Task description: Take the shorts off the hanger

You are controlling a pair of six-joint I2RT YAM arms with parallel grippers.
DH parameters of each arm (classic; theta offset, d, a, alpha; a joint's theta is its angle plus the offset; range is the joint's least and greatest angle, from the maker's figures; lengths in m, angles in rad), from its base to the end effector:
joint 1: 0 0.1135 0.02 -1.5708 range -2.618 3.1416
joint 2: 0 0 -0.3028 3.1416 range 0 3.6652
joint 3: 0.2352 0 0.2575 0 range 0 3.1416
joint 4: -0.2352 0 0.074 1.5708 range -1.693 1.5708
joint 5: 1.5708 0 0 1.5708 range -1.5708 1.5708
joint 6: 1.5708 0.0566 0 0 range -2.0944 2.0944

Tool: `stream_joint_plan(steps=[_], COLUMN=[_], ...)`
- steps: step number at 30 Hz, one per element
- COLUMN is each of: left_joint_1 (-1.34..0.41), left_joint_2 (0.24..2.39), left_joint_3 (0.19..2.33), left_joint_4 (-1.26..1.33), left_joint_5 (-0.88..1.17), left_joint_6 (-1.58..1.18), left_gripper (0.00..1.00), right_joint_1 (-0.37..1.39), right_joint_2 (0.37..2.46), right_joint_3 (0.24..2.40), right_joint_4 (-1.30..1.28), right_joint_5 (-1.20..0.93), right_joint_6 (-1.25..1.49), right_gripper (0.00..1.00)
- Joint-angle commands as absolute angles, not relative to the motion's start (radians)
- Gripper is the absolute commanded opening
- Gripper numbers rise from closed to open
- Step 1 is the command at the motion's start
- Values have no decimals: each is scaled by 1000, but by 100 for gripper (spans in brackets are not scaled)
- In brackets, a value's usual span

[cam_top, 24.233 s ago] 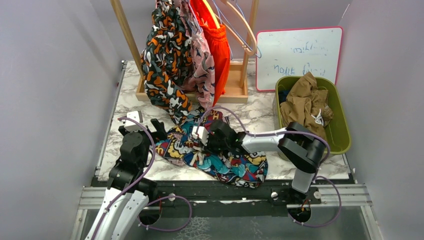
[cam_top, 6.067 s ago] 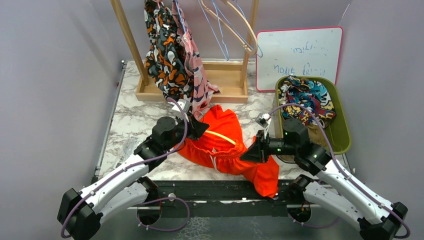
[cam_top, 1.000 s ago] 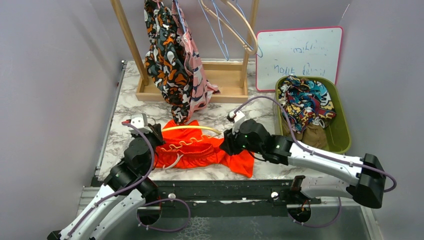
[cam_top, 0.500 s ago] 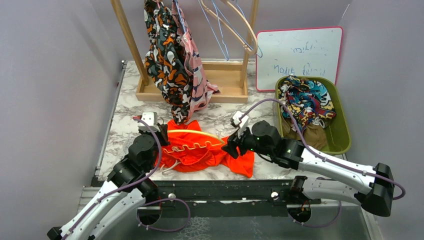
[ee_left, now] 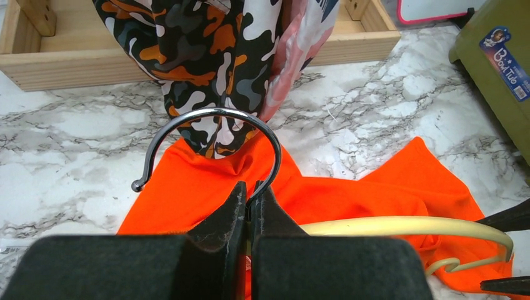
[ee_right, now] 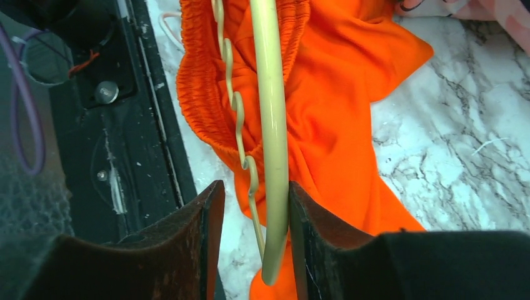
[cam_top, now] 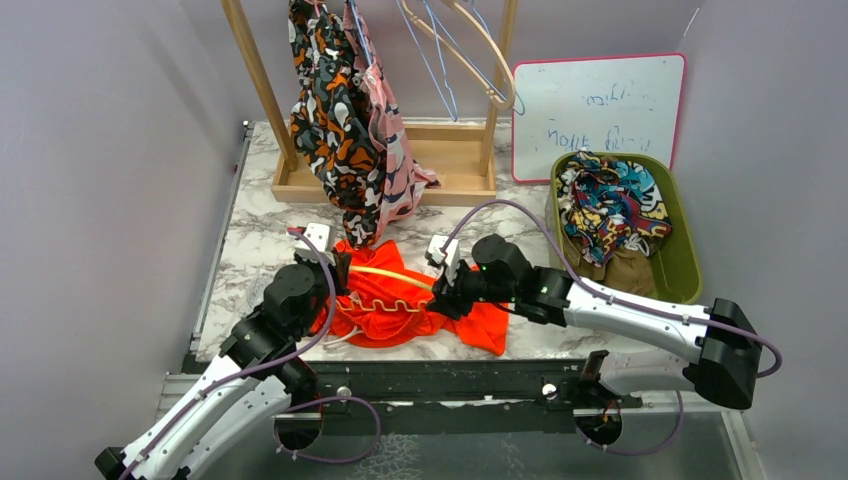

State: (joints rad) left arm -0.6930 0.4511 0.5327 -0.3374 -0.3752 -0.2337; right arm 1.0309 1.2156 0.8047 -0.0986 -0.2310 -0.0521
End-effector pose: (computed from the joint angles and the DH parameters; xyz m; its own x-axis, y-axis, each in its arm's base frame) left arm 0.1015 -0.0573 0.2937 -0.2638 -0.0610 -0.9626 0.2678 0.9541 -0.1338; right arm 0.1333 0.2476 0.2894 -0.2016 -0.4349 -0.8776 -0.9495 0.3067 0.0661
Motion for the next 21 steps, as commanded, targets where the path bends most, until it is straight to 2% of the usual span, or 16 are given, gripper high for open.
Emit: stream_joint_plan(steps=[1,8,12,17,18,21], left_joint_1=[-688,-687,-687,-687,-687,-688], left_joint_2=[423,426,420,413,409,405], left_joint_3=[572,571,569,568,566,559], left_joint_4=[-264,-257,-251,-247,-247,-236], left_joint_5=[-345,-324,-312,-308,-308,-294], left_joint_6=[-213,-208,-204,-202,-201,-196], left_gripper=[0,0,0,0,3,31], right_joint_1=[1027,1028,1028,1026,1026,1025], right_joint_2=[1207,1221,1235,1223,1214,1163], right_joint_3=[795,800,809,811,806,778], right_joint_4=[-63,-62,-63,-64,-68,-88], right_joint_5=[-303,-352,-347,-308,-286,-219], right_joint_6=[-68,-64,-52,-46,-42,-18], right_gripper=[41,35,27,2,1,1])
